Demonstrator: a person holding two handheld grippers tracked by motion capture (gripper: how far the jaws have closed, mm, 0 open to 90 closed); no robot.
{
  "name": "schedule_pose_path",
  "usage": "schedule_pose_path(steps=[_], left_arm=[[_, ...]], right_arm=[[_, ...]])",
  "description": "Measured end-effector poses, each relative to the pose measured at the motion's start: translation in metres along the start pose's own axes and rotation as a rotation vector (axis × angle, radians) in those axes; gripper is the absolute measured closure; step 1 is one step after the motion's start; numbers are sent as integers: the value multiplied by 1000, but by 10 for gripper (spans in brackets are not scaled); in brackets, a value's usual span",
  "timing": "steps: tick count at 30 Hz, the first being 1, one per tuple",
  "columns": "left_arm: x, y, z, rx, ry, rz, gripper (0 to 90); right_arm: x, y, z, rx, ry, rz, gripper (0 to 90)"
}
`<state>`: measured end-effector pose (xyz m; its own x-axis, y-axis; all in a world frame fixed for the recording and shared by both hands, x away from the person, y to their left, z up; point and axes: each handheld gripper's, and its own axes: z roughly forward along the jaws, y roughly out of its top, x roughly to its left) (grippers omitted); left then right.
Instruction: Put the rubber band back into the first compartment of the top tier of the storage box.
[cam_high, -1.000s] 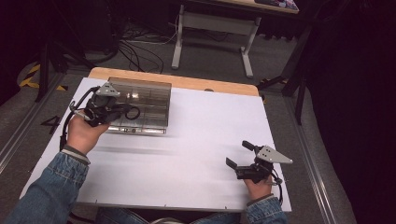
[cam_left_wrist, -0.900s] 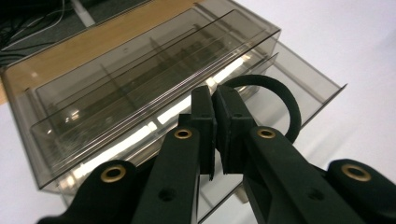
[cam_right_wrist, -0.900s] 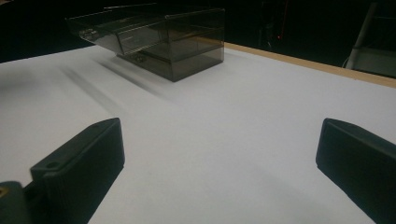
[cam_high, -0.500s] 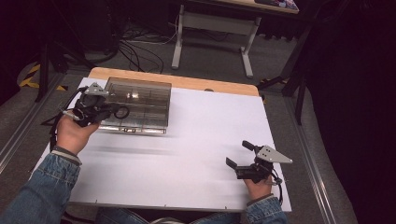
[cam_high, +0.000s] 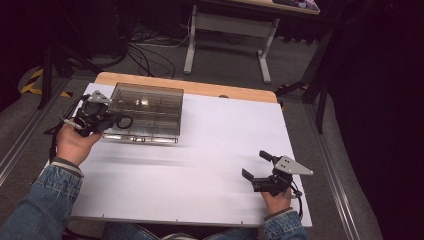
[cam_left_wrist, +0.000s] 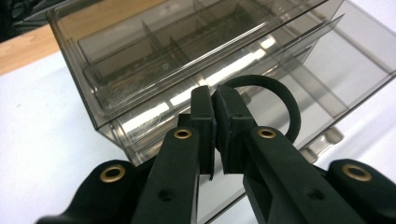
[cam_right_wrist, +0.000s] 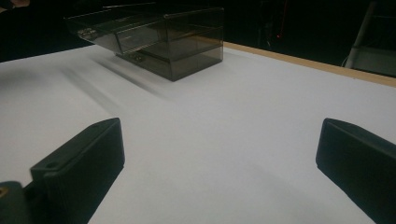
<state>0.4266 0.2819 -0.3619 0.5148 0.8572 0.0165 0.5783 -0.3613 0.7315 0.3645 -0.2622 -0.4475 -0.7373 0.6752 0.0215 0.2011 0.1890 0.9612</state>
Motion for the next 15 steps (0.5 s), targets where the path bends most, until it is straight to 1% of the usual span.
schedule_pose_path(steps=[2,5,6,7,8,10,15], left_arm=[[2,-1,1,8,4,-5,857],[5,-3,3,19,18,-1,856],[5,-4,3,24,19,-11,856],[7,-5,4,23,23,-10,855],[7,-5,5,27,22,-16,855],[9,-6,6,35,30,-10,854],[9,-7,9,54,37,-17,848]], right_arm=[[0,0,0,-1,0,-2,17],[0,0,0,-1,-1,-3,17],[0,0,0,-1,0,-2,17],[0,0,0,-1,-1,-3,17],[0,0,0,-1,-1,-3,17],[0,0,0,-1,-1,-4,17],[0,0,0,-1,0,-4,17]])
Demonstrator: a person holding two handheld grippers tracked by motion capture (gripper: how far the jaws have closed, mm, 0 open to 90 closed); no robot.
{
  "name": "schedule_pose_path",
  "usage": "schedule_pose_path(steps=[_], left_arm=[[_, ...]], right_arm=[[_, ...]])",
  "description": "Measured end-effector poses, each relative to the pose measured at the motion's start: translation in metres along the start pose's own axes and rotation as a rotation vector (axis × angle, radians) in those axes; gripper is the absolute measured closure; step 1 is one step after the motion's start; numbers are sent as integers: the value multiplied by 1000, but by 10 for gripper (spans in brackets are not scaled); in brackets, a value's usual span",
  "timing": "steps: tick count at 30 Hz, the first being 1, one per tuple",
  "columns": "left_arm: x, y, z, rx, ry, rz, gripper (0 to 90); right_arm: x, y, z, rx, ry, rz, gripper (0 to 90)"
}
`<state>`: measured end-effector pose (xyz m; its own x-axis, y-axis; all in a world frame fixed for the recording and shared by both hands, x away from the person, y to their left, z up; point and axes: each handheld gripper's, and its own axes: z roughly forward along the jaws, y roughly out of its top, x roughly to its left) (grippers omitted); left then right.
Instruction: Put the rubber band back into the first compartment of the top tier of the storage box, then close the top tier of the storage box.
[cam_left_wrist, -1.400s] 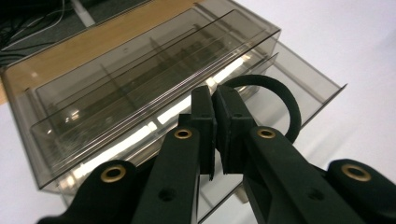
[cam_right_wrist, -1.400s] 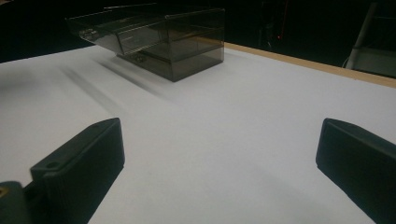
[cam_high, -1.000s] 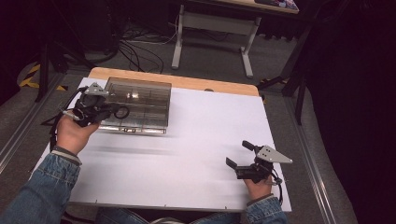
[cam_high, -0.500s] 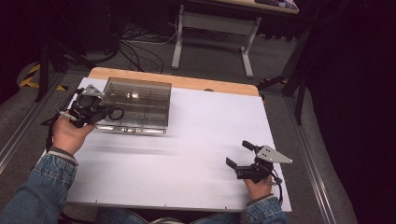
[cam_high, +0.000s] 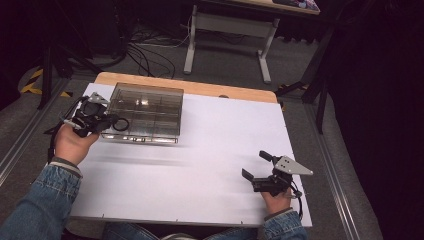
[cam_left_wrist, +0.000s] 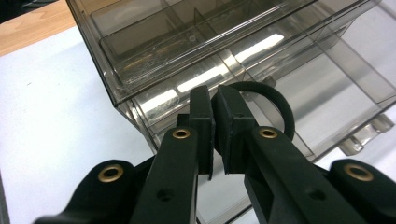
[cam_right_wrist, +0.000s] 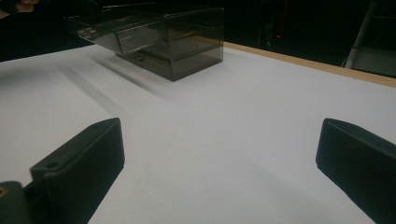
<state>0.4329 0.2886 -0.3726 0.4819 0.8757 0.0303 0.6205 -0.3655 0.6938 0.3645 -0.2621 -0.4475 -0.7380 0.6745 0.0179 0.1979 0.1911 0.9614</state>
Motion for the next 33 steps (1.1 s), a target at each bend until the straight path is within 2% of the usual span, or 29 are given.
schedule_pose_path(steps=[8,13,21,24,28,33], left_arm=[[1,0,3,19,10,3,815],[1,0,2,-2,-7,8,722],[-6,1,-6,-32,-15,46,685],[-11,0,-10,-39,-34,52,683],[-17,-1,-16,-49,-54,86,709],[-22,-1,-21,-55,-108,110,755]], right_arm=[[0,0,0,0,1,0,17],[0,0,0,0,2,0,17],[0,0,0,1,2,2,17],[0,0,0,1,2,3,17],[0,0,0,1,2,3,17],[0,0,0,1,2,2,17]])
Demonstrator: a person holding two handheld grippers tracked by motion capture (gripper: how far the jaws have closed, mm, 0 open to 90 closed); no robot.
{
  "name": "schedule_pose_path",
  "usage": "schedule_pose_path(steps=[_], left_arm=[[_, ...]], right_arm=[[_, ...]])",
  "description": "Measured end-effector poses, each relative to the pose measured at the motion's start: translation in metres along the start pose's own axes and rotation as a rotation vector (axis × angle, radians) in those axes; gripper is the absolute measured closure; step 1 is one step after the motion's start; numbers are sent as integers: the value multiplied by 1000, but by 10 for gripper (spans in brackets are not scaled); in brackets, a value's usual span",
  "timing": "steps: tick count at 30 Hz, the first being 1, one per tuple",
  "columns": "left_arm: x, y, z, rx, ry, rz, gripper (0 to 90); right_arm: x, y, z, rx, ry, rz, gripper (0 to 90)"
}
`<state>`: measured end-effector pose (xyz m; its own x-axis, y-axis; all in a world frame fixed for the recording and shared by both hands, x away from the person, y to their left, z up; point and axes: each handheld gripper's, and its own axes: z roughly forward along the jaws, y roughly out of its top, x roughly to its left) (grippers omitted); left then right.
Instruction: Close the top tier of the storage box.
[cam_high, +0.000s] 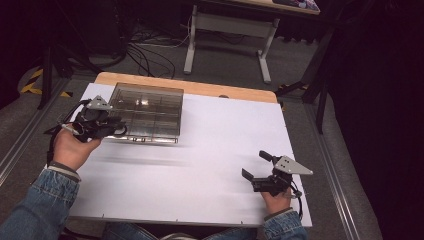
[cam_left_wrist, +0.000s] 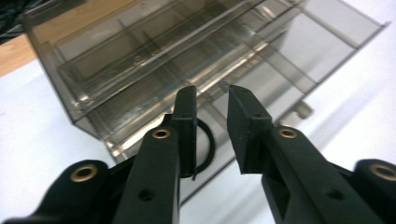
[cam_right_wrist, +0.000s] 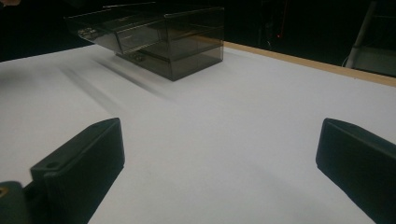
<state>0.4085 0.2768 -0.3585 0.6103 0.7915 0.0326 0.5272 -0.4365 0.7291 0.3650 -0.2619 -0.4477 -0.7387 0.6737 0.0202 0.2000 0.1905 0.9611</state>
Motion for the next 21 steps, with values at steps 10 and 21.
schedule_pose_path(steps=[10,21], left_arm=[[-11,-6,-2,27,-65,45,896],[-16,-17,10,84,-83,55,897]], right_arm=[[0,0,0,1,-1,2,17],[0,0,0,1,-1,3,17]])
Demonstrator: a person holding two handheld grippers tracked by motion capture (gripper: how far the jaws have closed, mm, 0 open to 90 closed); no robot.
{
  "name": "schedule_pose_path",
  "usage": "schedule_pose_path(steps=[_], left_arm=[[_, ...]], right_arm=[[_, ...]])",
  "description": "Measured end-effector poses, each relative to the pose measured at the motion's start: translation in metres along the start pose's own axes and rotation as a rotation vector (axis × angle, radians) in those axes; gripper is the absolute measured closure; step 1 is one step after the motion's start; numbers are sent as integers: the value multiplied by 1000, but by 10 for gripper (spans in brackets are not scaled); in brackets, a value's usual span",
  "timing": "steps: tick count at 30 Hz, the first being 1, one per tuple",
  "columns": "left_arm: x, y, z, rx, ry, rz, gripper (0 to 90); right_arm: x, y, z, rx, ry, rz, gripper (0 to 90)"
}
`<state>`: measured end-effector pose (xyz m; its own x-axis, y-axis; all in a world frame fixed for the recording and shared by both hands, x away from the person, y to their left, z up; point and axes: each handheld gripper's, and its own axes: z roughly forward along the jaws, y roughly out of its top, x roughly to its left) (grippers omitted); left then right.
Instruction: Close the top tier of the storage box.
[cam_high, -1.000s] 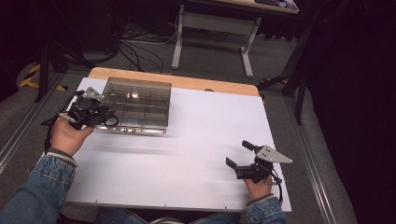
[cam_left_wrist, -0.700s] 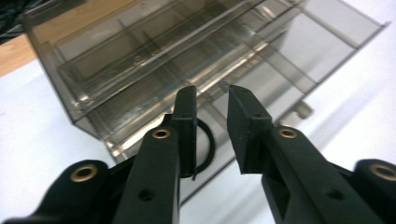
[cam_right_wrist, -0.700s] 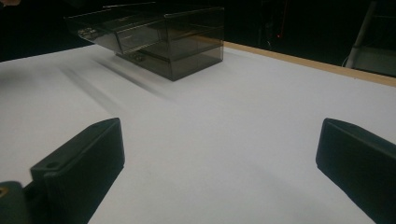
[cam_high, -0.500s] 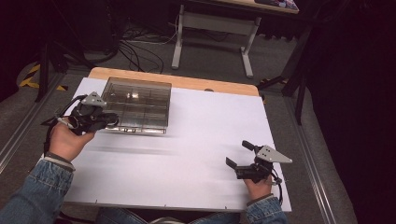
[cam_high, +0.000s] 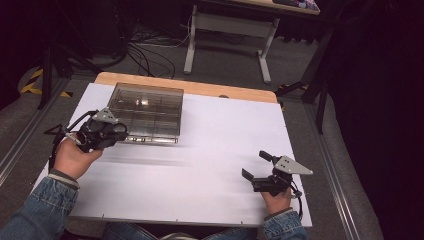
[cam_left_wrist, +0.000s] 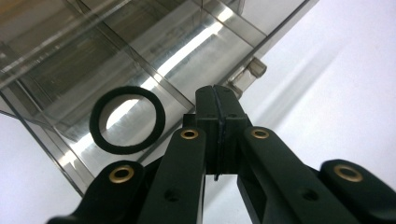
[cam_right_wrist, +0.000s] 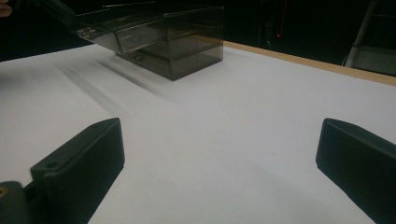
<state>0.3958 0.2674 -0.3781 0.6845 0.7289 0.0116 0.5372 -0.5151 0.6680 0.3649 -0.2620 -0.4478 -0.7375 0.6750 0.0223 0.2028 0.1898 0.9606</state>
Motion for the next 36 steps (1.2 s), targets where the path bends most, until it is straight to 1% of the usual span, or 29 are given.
schedule_pose_path(steps=[3,6,11,17,19,22,27,31,36], left_arm=[[-2,-2,3,10,-12,1,897],[-3,-4,6,26,-14,10,896],[-3,-5,11,52,-25,6,896],[-3,-4,16,74,-24,12,896],[-3,-3,19,83,-30,4,896],[-3,-3,22,98,-26,9,896],[-3,-1,25,103,-18,12,896],[-2,0,27,104,-30,9,895],[-3,0,28,107,-27,13,896]], right_arm=[[0,0,0,0,0,0,17],[0,0,0,0,-1,-1,17],[0,0,0,0,0,-2,17],[0,0,0,-1,1,0,17],[0,0,0,-1,1,1,17],[1,0,0,-1,1,0,17],[1,0,0,-1,1,-1,17],[0,0,0,0,3,-4,17],[0,0,0,0,3,-5,17]])
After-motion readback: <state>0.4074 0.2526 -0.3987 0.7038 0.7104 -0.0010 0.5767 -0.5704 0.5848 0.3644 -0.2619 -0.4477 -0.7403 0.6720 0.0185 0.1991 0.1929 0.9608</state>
